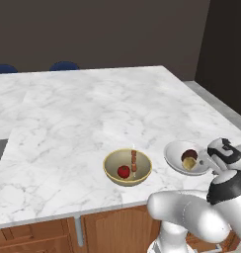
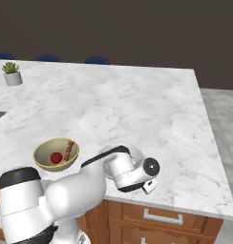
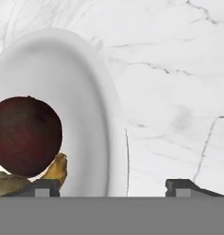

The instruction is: Place the bowl containing the potato and mushroom in the microwave. Close the microwave door and press the start button to microwave the meal.

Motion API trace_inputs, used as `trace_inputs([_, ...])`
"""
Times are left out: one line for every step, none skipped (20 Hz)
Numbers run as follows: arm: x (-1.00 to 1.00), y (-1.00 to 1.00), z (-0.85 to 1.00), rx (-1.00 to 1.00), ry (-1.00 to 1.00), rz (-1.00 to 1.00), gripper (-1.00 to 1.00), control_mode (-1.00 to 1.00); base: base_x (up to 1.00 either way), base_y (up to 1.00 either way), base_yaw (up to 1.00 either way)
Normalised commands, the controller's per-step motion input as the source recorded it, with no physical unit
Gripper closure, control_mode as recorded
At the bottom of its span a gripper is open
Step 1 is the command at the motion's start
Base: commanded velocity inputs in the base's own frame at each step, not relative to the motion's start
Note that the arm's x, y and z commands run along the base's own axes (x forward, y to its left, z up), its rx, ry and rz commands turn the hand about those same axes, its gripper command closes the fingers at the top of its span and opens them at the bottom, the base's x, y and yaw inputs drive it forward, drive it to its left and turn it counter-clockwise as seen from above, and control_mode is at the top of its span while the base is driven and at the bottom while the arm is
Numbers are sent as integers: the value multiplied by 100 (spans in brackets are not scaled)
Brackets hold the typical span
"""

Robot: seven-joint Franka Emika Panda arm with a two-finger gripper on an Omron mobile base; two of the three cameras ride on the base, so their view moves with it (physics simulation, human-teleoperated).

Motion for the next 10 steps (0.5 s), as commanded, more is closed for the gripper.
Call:
trace_inputs([23, 0, -14, 0, 0, 0, 100, -100, 0, 0, 0])
trace_inputs([20, 0, -13, 0, 0, 0, 100, -100, 0, 0, 0])
trace_inputs([15, 0, -6, 0, 0, 0, 100, -100, 0, 0, 0])
trace_inputs([7, 0, -1, 0, 0, 0, 100, -100, 0, 0, 0])
trace_inputs([3, 0, 0, 0, 0, 0, 100, -100, 0, 0, 0])
trace_inputs([0, 0, 0, 0, 0, 0, 100, -100, 0, 0, 0])
trace_inputs([0, 0, 0, 0, 0, 0, 100, -100, 0, 0, 0])
trace_inputs([0, 0, 0, 0, 0, 0, 100, -100, 0, 0, 0])
trace_inputs([0, 0, 0, 0, 0, 0, 100, -100, 0, 0, 0])
trace_inputs([0, 0, 0, 0, 0, 1, 100, -100, 0, 0, 0])
